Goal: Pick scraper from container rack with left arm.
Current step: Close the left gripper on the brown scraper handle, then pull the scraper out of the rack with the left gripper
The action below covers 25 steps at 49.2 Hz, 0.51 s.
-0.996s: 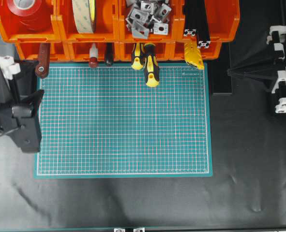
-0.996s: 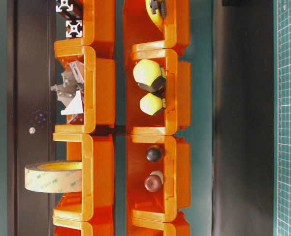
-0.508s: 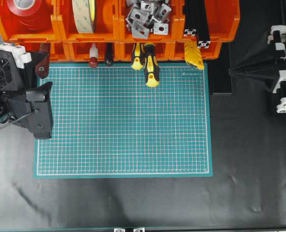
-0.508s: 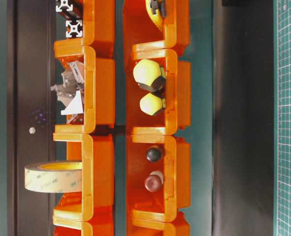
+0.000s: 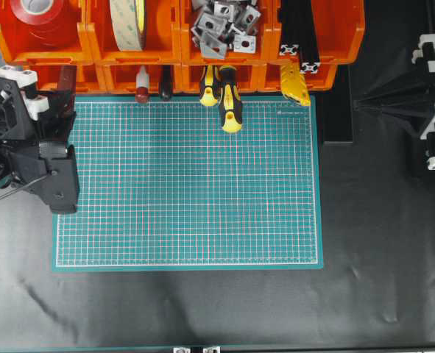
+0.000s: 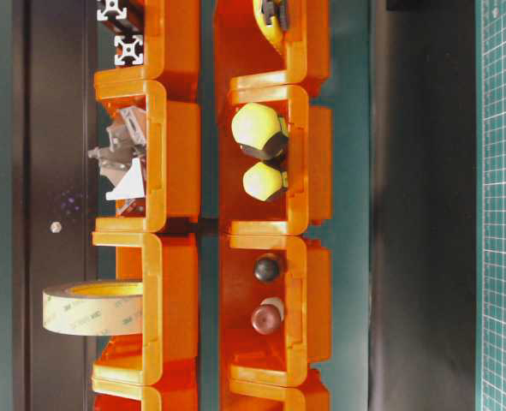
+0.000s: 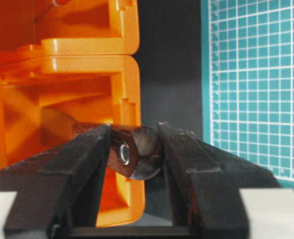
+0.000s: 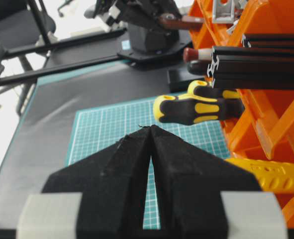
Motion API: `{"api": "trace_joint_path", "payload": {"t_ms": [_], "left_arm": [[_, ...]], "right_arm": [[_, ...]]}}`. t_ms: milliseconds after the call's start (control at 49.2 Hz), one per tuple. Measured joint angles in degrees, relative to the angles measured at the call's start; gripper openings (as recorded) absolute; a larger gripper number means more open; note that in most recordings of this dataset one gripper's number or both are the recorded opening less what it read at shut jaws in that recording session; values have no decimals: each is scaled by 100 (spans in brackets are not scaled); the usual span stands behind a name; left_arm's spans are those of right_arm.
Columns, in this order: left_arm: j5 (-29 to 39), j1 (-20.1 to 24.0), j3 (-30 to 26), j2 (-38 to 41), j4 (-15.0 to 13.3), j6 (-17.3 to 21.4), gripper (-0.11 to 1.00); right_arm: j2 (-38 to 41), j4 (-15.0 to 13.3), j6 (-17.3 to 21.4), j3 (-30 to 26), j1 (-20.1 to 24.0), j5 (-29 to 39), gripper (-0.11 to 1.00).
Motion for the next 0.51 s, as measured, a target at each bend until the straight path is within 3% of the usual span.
{"api": "trace_joint_path", "payload": {"t_ms": [284,508], "left_arm": [[334,-79,-281,70,-44,35,32],[1099,-668,-809,70,-44,114,26]], "right_arm": [[0,0,-18,9,0,-9,-1],[-35,-26,-35,9,0,-123,-1]]}}
